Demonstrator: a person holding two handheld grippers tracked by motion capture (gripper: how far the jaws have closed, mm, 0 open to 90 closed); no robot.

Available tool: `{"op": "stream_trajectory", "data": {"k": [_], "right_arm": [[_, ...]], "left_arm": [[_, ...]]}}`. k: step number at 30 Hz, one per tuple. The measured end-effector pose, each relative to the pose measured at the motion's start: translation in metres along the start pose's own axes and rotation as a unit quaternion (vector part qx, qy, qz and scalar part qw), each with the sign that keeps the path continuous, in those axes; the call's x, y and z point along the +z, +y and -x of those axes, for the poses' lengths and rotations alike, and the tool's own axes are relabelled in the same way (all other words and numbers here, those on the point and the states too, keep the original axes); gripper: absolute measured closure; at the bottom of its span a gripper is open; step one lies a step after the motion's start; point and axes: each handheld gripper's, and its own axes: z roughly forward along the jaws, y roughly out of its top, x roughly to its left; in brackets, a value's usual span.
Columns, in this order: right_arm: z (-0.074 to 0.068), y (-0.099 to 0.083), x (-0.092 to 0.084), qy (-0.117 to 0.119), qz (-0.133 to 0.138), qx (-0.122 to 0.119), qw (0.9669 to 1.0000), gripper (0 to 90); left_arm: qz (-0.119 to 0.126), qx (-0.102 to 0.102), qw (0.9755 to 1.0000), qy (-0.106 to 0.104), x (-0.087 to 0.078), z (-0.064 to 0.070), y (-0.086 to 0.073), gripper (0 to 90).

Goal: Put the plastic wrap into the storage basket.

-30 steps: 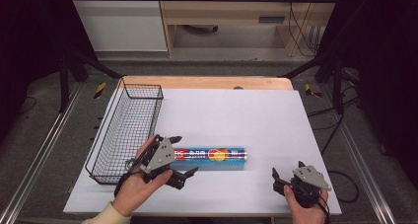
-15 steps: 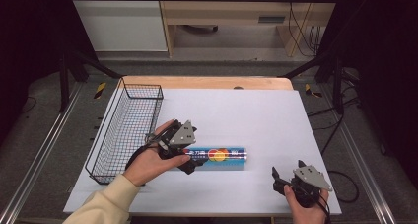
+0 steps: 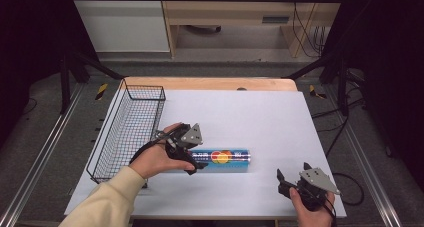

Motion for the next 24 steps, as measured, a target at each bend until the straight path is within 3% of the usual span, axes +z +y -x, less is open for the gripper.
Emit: {"op": "stream_trajectory", "data": {"k": [8, 15, 24], "right_arm": [[-0.001, 0.001, 0.000, 0.003, 0.002, 0.002, 1.0000, 13.4], [-0.001, 0.001, 0.000, 0.006, 0.002, 0.002, 1.0000, 13.2], [-0.002, 0.001, 0.001, 0.011, -0.001, 0.005, 0.9999, 12.8]], "left_arm": [[-0.022, 0.011, 0.9997, -0.005, 0.007, -0.005, 0.001, 6.4], [-0.029, 0.004, 0.9996, -0.008, 0.015, -0.008, 0.000, 6.3], [-0.050, 0.012, 0.9986, -0.015, 0.028, -0.007, 0.002, 6.7]]}}
